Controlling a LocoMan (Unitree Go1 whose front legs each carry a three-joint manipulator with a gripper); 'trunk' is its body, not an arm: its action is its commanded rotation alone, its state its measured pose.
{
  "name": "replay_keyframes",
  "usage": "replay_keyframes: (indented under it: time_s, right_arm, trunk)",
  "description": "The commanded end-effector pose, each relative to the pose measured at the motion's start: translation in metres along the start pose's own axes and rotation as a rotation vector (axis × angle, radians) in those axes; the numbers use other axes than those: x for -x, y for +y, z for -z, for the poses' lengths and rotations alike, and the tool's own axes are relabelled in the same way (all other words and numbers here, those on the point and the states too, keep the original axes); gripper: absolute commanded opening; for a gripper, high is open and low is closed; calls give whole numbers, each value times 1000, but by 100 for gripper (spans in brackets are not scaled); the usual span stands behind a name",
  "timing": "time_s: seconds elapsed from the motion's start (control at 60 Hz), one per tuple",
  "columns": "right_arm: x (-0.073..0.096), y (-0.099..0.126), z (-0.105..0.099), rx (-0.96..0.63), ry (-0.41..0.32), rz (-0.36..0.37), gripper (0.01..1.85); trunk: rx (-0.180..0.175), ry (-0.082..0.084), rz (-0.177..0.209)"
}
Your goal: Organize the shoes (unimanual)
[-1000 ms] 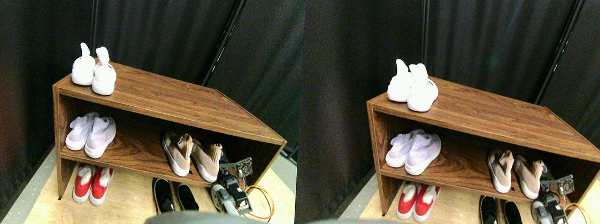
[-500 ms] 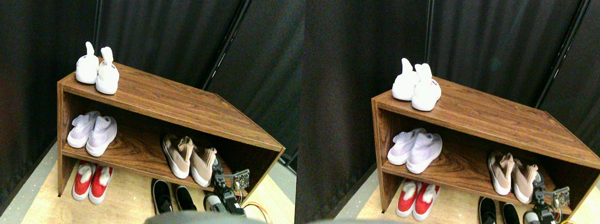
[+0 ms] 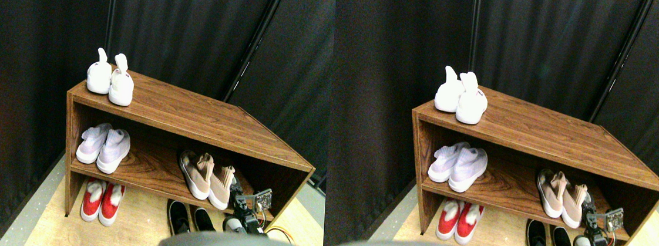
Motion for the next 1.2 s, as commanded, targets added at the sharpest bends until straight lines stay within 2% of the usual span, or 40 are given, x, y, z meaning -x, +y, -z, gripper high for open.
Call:
replay_keyframes:
  time_s: [0.017, 0.083, 0.133, 0.233, 0.4, 0.517, 0.533, 0.55, 0.617, 0.717, 0.75, 0.767, 0.817, 0.9, 1.017, 1.067, 1.133, 1.15, 1.2]
  right_arm:
    - [-11, -8, -14, 19, -36, 14, 6]
    - [-15, -6, -23, -8, -46, -4, 6]
    - [-12, 1, -29, -3, -75, -8, 6]
    - [-2, 11, -33, 13, -58, -38, 6]
    - [23, 32, -40, 100, 66, -131, 6]
    - [36, 43, -43, 110, 90, -181, 6]
    - [42, 47, -45, 120, 117, -216, 6]
    - [47, 50, -47, 134, 113, -227, 6]
    - [53, 53, -50, 133, 132, -247, 6]
    - [69, 61, -59, 182, 155, -303, 6]
    - [69, 61, -59, 182, 155, -303, 6]
    - [77, 62, -63, 168, 175, -322, 6]
    - [82, 63, -66, 176, 187, -333, 6]
    - [98, 63, -72, 214, 228, -394, 6]
    - [111, 63, -75, 206, 266, -406, 6]
    - [118, 60, -75, 216, 315, -421, 6]
    - [124, 55, -72, 211, 340, -438, 6]
    - [126, 53, -71, 208, 332, -436, 6]
    - [129, 48, -70, 190, 323, -431, 6]
  trunk:
    - [4, 0, -8]
    - [-3, -4, 3]
    - [-6, -2, 8]
    - [-15, -4, 16]
    - [-30, -9, 31]
    - [-30, -9, 31]
    - [-32, -8, 43]
    - [-32, -8, 43]
    - [-32, -8, 43]
    - [-34, 0, 50]
    - [-34, 0, 50]
    - [-36, 0, 50]
    - [-36, 5, 49]
    - [-41, 10, 51]
    - [-48, 27, 52]
    - [-50, 33, 52]
    - [-49, 43, 49]
    - [-51, 51, 46]
    - [-52, 61, 43]
